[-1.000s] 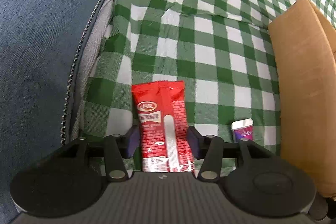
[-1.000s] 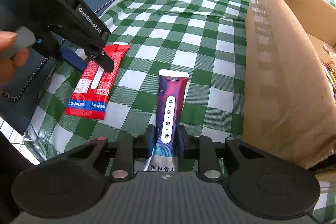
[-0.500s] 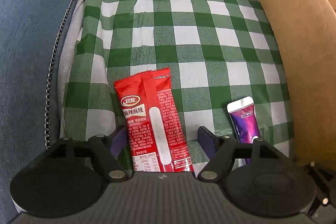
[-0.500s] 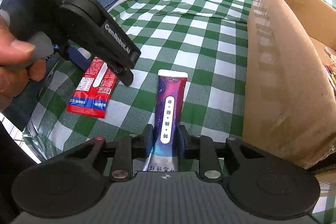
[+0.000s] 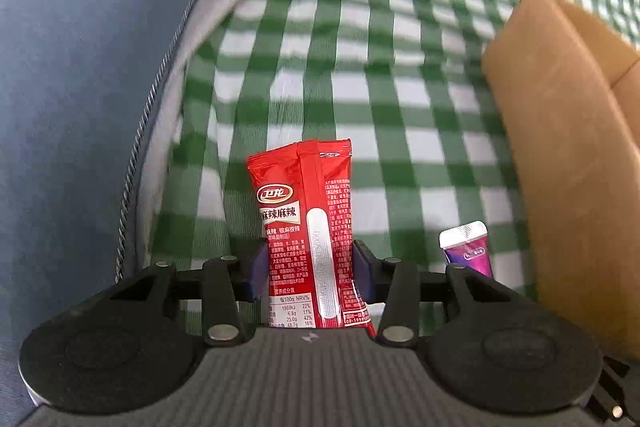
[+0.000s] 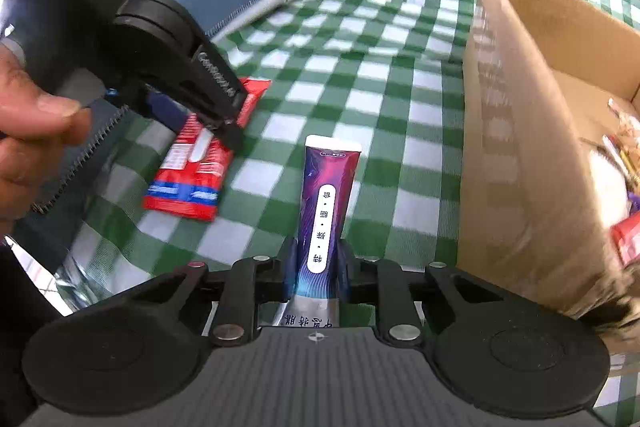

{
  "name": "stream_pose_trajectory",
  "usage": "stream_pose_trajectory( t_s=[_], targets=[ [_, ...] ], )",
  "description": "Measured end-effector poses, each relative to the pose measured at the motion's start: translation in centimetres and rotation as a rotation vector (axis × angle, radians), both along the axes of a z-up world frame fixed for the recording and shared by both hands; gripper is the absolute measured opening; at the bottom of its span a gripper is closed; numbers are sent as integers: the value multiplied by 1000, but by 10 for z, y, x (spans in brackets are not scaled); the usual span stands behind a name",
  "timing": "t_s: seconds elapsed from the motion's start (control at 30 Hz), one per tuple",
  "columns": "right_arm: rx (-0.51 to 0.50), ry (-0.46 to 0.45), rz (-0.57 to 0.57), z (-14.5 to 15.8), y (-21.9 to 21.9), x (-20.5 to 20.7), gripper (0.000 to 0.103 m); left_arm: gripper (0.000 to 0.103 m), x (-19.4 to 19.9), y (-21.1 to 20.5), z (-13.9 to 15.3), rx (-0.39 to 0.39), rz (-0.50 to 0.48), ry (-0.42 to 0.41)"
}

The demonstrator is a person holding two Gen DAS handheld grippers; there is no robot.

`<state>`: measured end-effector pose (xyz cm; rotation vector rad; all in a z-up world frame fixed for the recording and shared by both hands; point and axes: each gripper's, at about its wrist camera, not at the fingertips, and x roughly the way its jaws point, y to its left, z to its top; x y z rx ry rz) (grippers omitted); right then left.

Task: Organize snacks
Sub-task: 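Grasp the red spicy strip pack with left tool while right tool grasps the purple tube snack, then lift both snacks and carry them over the cardboard box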

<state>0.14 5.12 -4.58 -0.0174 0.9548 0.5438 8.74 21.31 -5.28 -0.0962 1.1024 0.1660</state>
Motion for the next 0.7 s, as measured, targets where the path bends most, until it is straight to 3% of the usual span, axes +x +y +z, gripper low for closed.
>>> stream_pose_trajectory(
  t_s=[0.17, 0.43, 0.7],
  targets=[
    [51, -71, -34, 29, -7, 1, 21, 48, -6, 2, 21, 24, 31, -99],
    [93, -141, -102, 74, -29, 14, 21, 48, -8, 7, 34, -7, 68, -145],
    [60, -317, -179, 125, -102, 37, 21, 48, -16, -7, 47, -19, 47, -226]
  ],
)
